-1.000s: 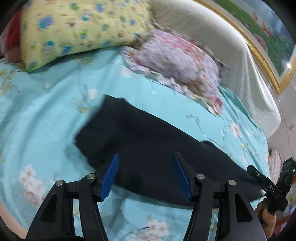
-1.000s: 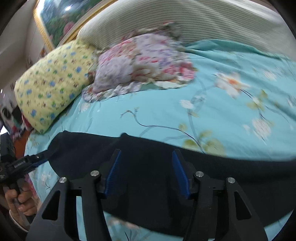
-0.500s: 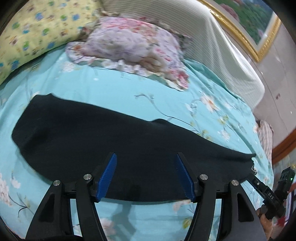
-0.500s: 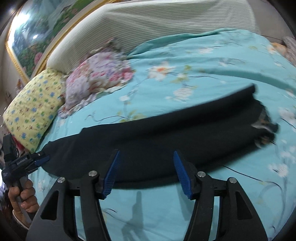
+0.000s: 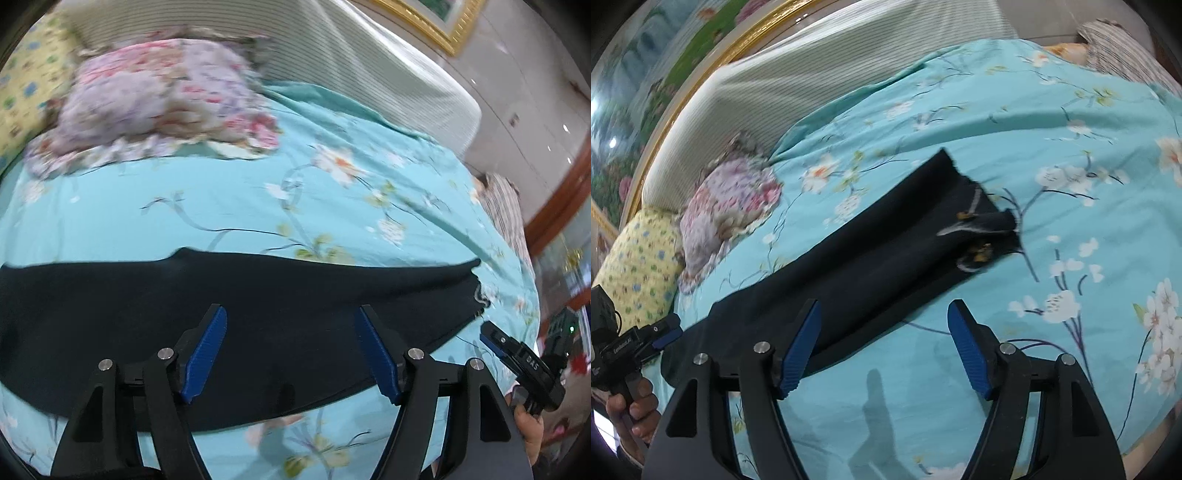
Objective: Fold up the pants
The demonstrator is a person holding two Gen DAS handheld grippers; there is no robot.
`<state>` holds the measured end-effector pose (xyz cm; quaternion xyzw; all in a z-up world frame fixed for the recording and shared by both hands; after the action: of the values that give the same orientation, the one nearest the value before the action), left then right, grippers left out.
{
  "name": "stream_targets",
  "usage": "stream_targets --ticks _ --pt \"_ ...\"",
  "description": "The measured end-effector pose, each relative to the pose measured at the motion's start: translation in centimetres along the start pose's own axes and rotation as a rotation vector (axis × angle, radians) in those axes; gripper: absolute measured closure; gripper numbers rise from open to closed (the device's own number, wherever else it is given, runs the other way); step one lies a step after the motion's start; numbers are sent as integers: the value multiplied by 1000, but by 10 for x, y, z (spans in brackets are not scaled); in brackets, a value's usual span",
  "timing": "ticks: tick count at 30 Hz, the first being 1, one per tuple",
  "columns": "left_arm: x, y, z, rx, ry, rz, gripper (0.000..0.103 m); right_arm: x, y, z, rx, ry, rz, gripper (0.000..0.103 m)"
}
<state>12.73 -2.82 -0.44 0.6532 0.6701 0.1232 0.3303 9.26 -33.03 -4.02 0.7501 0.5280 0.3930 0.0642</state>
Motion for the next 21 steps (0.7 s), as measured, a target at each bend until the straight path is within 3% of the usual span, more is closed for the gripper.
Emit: stream_targets --ticks 15,17,18,19,21 --pt "-102 9 73 153 -117 212 30 -49 32 27 -57 53 260 32" --pt "-115 10 83 173 -134 241 30 -51 34 32 -56 37 259 52" --pt "-122 9 87 184 -145 260 30 -55 33 36 -51 26 266 73" --pt "-131 9 92 197 -156 283 30 -60 33 38 -46 25 277 85" --pt "-147 8 101 213 -172 321 30 -69 33 38 -50 45 290 89"
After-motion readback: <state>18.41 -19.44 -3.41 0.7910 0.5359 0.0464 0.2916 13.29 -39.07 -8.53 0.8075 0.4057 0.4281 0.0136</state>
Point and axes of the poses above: each gripper's, at about its wrist camera, not at the fingertips, and z roughly the way its jaws point, x to its left, y to its top, the point moved 9 cm from there along z, roughly the way its jaws point, and after that the axes turned 2 degrees about -x, right-handed, at the moved point
